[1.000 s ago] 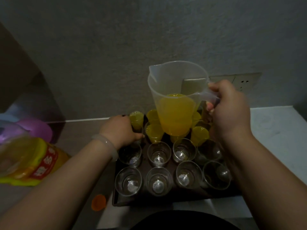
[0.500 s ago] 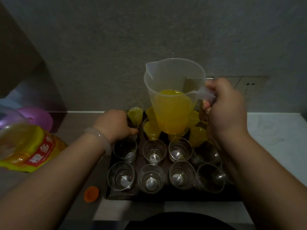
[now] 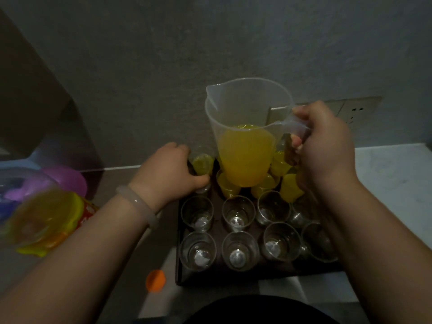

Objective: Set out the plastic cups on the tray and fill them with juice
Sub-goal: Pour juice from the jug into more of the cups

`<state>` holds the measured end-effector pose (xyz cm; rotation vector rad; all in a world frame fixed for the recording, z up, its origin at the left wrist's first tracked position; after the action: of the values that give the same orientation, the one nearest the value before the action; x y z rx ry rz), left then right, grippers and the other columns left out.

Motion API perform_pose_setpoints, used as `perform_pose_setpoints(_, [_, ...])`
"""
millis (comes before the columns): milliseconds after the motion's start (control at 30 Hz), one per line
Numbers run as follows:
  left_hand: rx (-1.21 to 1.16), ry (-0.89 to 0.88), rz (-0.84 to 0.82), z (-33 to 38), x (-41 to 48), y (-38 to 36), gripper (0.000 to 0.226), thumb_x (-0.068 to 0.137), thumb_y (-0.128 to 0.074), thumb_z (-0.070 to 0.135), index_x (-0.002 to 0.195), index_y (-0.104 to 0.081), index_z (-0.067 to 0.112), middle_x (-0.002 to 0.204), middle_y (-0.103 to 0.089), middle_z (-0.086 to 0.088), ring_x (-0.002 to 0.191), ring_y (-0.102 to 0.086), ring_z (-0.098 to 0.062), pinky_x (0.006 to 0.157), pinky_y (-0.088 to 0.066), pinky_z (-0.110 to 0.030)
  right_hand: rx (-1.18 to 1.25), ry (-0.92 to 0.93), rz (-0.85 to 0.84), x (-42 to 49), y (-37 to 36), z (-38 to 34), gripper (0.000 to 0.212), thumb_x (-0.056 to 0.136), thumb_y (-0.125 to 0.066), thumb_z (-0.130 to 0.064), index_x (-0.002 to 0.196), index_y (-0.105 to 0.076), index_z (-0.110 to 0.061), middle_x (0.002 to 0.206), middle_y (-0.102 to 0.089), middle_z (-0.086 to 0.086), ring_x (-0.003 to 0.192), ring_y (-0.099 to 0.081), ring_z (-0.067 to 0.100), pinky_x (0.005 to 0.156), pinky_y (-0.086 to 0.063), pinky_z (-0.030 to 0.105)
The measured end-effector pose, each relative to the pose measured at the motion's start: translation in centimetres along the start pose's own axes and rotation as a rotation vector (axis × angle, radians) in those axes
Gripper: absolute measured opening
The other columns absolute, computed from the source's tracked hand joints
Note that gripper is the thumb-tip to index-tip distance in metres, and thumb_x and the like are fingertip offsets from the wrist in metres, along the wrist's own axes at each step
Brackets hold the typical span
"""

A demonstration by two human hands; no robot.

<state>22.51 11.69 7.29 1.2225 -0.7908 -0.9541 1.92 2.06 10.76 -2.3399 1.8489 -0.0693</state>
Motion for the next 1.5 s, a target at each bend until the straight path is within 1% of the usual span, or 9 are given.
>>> perform_pose_setpoints(133, [-0.067, -0.054, 0.064, -0.4, -0.5, 1.7, 0.064, 0.072, -0.071, 0.044, 0.125, -0.053, 0.012, 0.118, -0.051, -0.008, 0.110, -0.053, -0.024, 0.087, -0.043, -0.029, -0.054, -0.018, -0.022, 0.0, 0.0, -0.9, 0.027, 0.078, -0.054, -0.030, 0.054, -0.053, -0.019, 0.044, -0.038, -0.003, 0.039, -0.032, 0.013, 0.045, -0.022, 0.027])
perform_pose_setpoints(200, [-0.086, -0.089, 0.074, -0.8, -0.7, 2.0, 0.066, 0.073, -0.071, 0.043, 0.128, -0.053, 0.012, 0.119, -0.050, -0.007, 0.110, -0.053, -0.023, 0.088, -0.041, -0.027, -0.110, -0.012, -0.070, 0.1, -0.4, -1.7, 0.030, 0.074, -0.054, -0.032, 0.046, -0.051, -0.020, 0.041, -0.036, -0.002, 0.036, -0.028, 0.014, 0.044, -0.020, 0.026])
perform_pose_setpoints(433, [-0.046, -0.179, 0.069, -1.8, -1.2, 2.5, 0.078, 0.076, -0.068, 0.042, 0.143, -0.040, 0.012, 0.138, -0.046, -0.007, 0.123, -0.048, -0.020, 0.099, -0.038, -0.027, -0.481, -0.042, -0.227, 0.1, -2.3, -3.5, 0.026, 0.069, -0.058, -0.035, 0.053, -0.052, -0.015, 0.042, -0.039, 0.001, 0.037, -0.029, 0.016, 0.044, -0.023, 0.027])
perform_pose_setpoints(567, [-0.025, -0.201, 0.058, -2.0, -1.0, 2.5, 0.078, 0.077, -0.069, 0.041, 0.143, -0.040, 0.012, 0.140, -0.045, -0.007, 0.126, -0.045, -0.020, 0.101, -0.036, -0.026, -0.597, -0.022, -0.261, -0.2, -3.9, -3.4, 0.034, 0.080, -0.058, -0.027, 0.049, -0.050, -0.014, 0.038, -0.038, 0.001, 0.036, -0.029, 0.018, 0.046, -0.023, 0.030])
perform_pose_setpoints(800, [-0.016, -0.226, 0.050, -1.9, -0.4, 2.3, 0.078, 0.077, -0.071, 0.039, 0.143, -0.040, 0.012, 0.139, -0.047, -0.005, 0.126, -0.045, -0.019, 0.100, -0.037, -0.025, -0.814, 0.001, -0.275, -0.4, -6.4, -3.7, 0.038, 0.080, -0.059, -0.035, 0.051, -0.051, -0.011, 0.034, -0.041, -0.002, 0.034, -0.035, 0.018, 0.046, -0.029, 0.030])
perform_pose_setpoints(933, [-0.001, -0.242, 0.027, -1.9, 0.0, 1.9, 0.079, 0.076, -0.072, 0.042, 0.142, -0.041, 0.012, 0.139, -0.048, -0.006, 0.126, -0.046, -0.019, 0.100, -0.036, -0.025, -0.929, 0.040, -0.289, -0.3, -7.9, -4.3, 0.045, 0.083, -0.058, -0.036, 0.046, -0.049, -0.012, 0.029, -0.041, -0.005, 0.024, -0.034, 0.006, 0.048, -0.029, 0.028])
perform_pose_setpoints(1033, [-0.001, -0.247, 0.019, -1.9, 0.2, 1.8, 0.079, 0.076, -0.072, 0.043, 0.141, -0.042, 0.011, 0.138, -0.049, -0.007, 0.126, -0.047, -0.020, 0.101, -0.037, -0.027, -1.010, 0.061, -0.300, -0.3, -8.6, -4.7, 0.044, 0.085, -0.056, -0.037, 0.049, -0.051, -0.013, 0.030, -0.044, -0.004, 0.032, -0.043, 0.007, 0.048, -0.029, 0.028])
perform_pose_setpoints(1167, [-0.001, -0.268, 0.009, -1.6, 0.4, 1.6, 0.078, 0.076, -0.071, 0.043, 0.141, -0.042, 0.012, 0.139, -0.049, -0.006, 0.126, -0.047, -0.019, 0.101, -0.038, -0.027, -1.150, 0.128, -0.362, -0.7, -9.7, -5.5, 0.041, 0.091, -0.052, -0.034, 0.054, -0.048, -0.017, 0.059, -0.050, 0.005, 0.055, -0.044, 0.018, 0.050, -0.030, 0.029])
perform_pose_setpoints(1500, [-0.009, -0.288, -0.015, -1.3, 0.6, 1.4, 0.078, 0.076, -0.071, 0.043, 0.141, -0.043, 0.012, 0.136, -0.052, -0.006, 0.123, -0.049, -0.020, 0.100, -0.042, -0.029, -1.198, 0.114, -0.372, -0.2, -10.4, -5.5, 0.036, 0.088, -0.052, -0.036, 0.059, -0.052, -0.014, 0.069, -0.054, 0.007, 0.063, -0.049, 0.020, 0.055, -0.035, 0.031])
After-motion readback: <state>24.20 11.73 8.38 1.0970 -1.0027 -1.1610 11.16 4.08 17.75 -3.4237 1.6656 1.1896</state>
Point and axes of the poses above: each hand's wrist, its own x-axis towards the middle knuckle, its own y-axis out of the back of the hand, z = x × y, the point moved 7 cm from there along x, towards the middle knuckle
